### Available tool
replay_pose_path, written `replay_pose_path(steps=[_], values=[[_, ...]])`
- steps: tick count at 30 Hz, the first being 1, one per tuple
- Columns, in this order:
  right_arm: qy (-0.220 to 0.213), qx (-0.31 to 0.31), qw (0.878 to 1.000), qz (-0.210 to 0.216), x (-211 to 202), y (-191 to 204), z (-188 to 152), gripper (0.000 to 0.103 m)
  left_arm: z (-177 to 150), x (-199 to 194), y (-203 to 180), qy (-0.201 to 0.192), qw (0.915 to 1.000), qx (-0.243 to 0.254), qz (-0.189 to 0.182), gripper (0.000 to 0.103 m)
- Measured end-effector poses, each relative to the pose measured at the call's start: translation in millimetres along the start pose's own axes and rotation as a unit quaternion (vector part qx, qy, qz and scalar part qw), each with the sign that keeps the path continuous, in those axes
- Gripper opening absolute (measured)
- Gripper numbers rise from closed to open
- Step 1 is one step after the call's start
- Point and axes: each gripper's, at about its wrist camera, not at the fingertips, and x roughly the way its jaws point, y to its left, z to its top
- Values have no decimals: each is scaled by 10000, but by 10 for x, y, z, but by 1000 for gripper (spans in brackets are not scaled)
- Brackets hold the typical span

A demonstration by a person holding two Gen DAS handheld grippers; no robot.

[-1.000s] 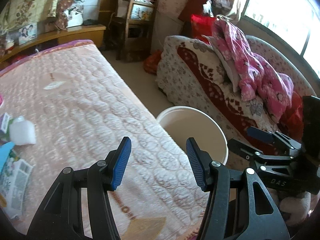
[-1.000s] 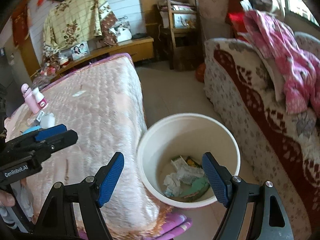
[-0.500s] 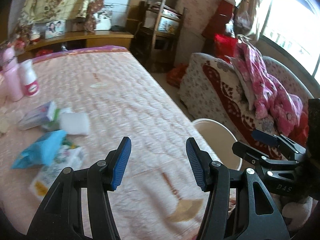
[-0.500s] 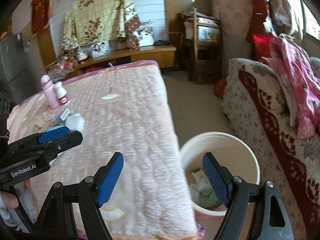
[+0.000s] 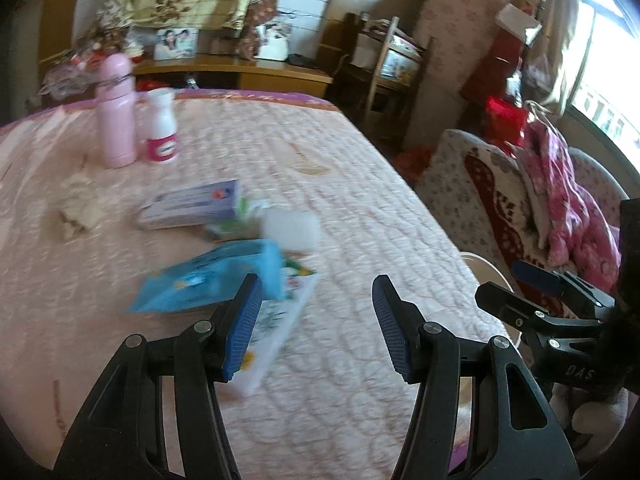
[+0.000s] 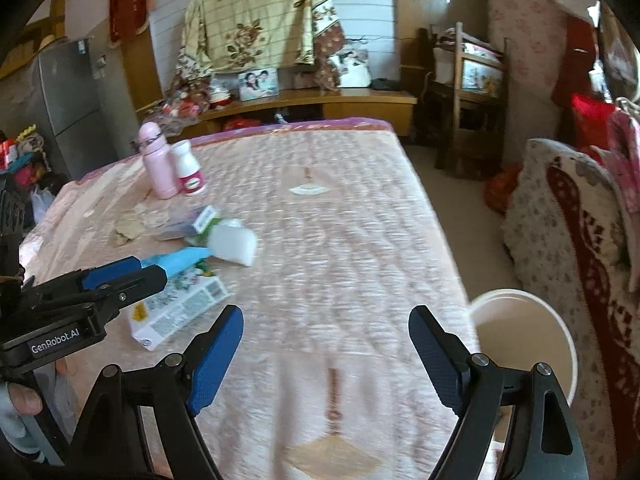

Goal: Collect trash
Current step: 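Grasp the crumpled beige paper with the left tool while the right tool grasps the blue packet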

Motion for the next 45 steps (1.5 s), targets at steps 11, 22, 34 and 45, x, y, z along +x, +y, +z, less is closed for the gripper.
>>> replay_pose_path(steps=[11,22,34,45], values=[[313,-231,9977,555,364,519,50,83,83,-143,1014,53,9970,-688,350,66],[659,-509,9879,1308,775,876,190,83,320,-39,1839,-68,9919,-857,931,66],[910,-607,9819,1549,1228,1135,405,84,687,525,2318,142,9880,-919,1230,67],[1341,-878,9708,1784,1651,1325,422,73,654,764,2394,356,9877,-861,1252,27]])
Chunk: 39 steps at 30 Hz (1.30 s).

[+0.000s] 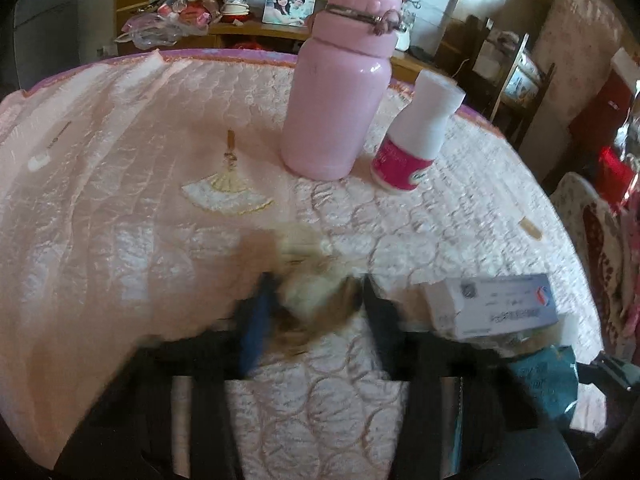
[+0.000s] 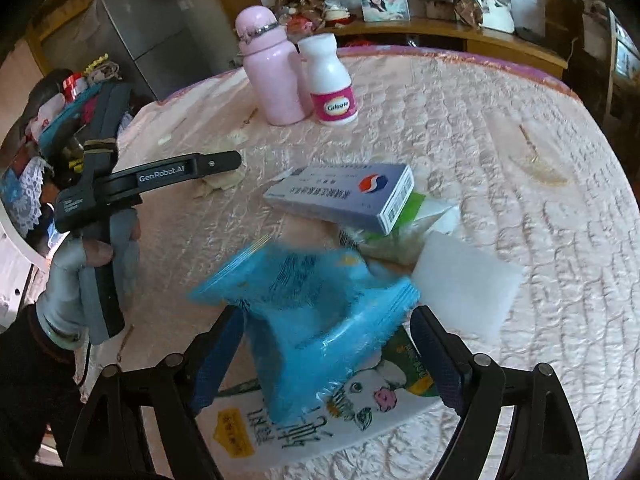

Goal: Collect trash
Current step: 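Grasp the crumpled beige paper with the left tool while the right tool grasps the blue packet, then carry the beige paper and blue packet in both tools over the white bucket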

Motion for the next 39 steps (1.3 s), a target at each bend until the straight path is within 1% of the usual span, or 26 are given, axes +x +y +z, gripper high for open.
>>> replay_pose_path(steps=[1,2,3,4,6,10,15,19,29,39], values=[[-24,-27,10000,68,-1,16,-22,59,-10,-11,9,-1,10000,-6,-28,26],[-76,-41,9998,158,-25,33,-43,53,-28,-39,26,-5,9999,-44,-108,24],[-133,-38,9996,227,-66,52,-59,41,-36,-60,29,7,9999,-66,-133,22],[-181,-53,9995,238,-99,68,-77,35,-52,-96,31,3,9998,-80,-166,22],[-281,-124,9992,253,-181,105,-97,31,-94,-188,12,-32,9995,-84,-292,20],[-482,-118,9983,297,-362,122,-172,29,-207,-379,-91,-72,9991,12,-412,20],[-756,2,9967,307,-641,76,-296,28,-355,-652,-309,-178,9972,173,-701,20],[-897,145,9954,291,-839,4,-431,28,-448,-833,-519,-198,9953,277,-903,20],[-1315,383,9905,163,-1351,-179,-692,28,-598,-1159,-1050,-344,9909,697,-1098,20],[-1537,490,9868,-125,-1708,-339,-877,28,-730,-1306,-1551,-373,9849,1112,-1276,20]])
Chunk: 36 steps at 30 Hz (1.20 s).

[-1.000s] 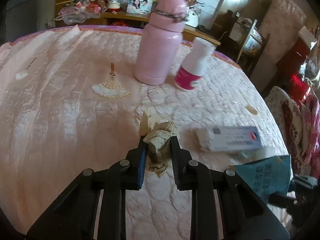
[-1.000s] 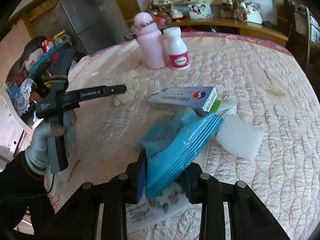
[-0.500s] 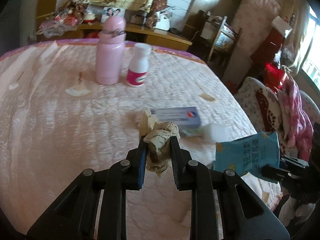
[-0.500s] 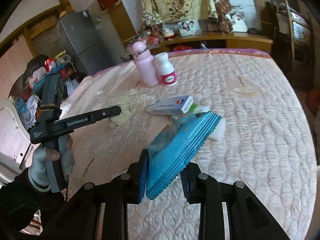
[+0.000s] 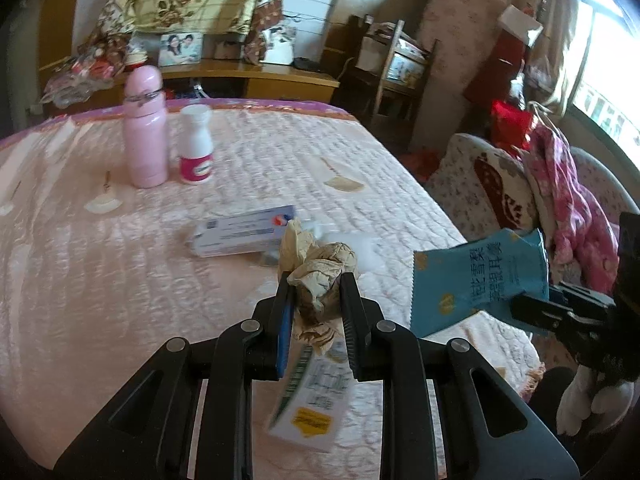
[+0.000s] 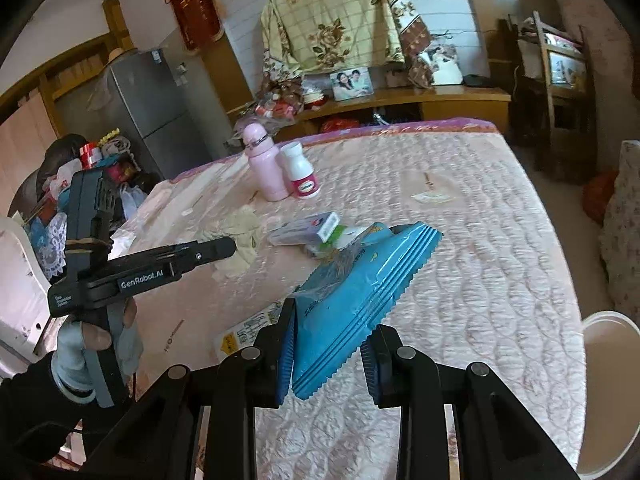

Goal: Collect trash
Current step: 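Carry the beige paper and blue packet in both tools over the white bucket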

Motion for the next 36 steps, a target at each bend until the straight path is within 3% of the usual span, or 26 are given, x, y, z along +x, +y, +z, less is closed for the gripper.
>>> replay_pose_path(steps=[16,36], values=[[-347,344,9977,-473,-616,-544,-132,28,32,197,-838,87,9977,577,-348,20],[-537,929,9891,-1005,-1102,-1219,-384,28,27,593,-1730,318,9911,1016,-796,20]])
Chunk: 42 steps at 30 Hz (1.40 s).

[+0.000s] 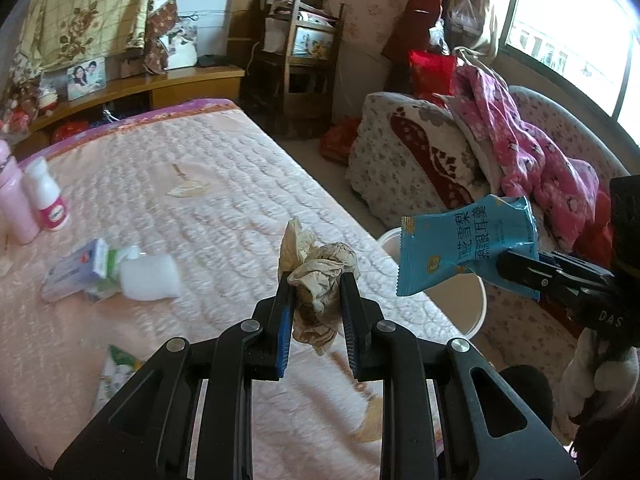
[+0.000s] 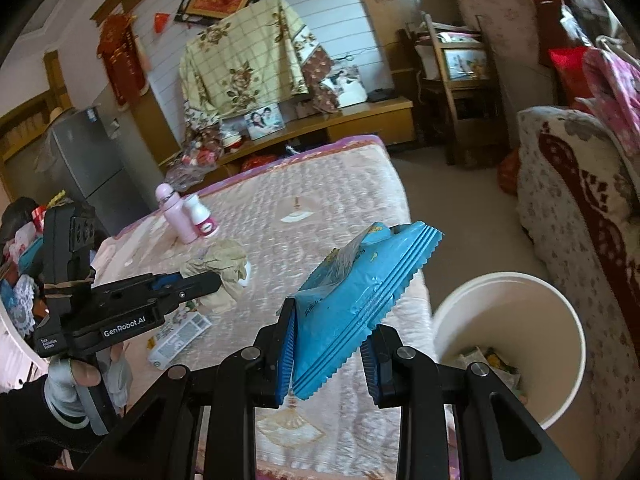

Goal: Collect trash
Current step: 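Carry the beige paper and blue packet in both tools over the white bucket, then open both tools to drop the paper and blue packet into the bucket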

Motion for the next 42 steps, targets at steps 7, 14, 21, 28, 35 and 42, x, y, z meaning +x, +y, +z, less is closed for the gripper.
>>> replay_pose_path(steps=[7,14,21,28,35,42], values=[[-6,187,9994,-282,-118,-321,-77,28,59,281,-369,139,9995,183,-214,20],[12,438,9978,-496,-180,-648,-153,28,94,561,-669,298,9983,376,-336,20],[49,634,9956,-690,-217,-929,-240,28,124,778,-909,419,9969,510,-418,20],[126,755,9937,-819,-196,-1130,-307,28,118,1004,-1083,564,9957,517,-516,20],[239,923,9913,-902,-161,-1339,-399,28,119,1227,-1222,716,9942,472,-652,20],[382,1040,9891,-972,-92,-1486,-487,28,98,1394,-1342,847,9915,438,-881,20]])
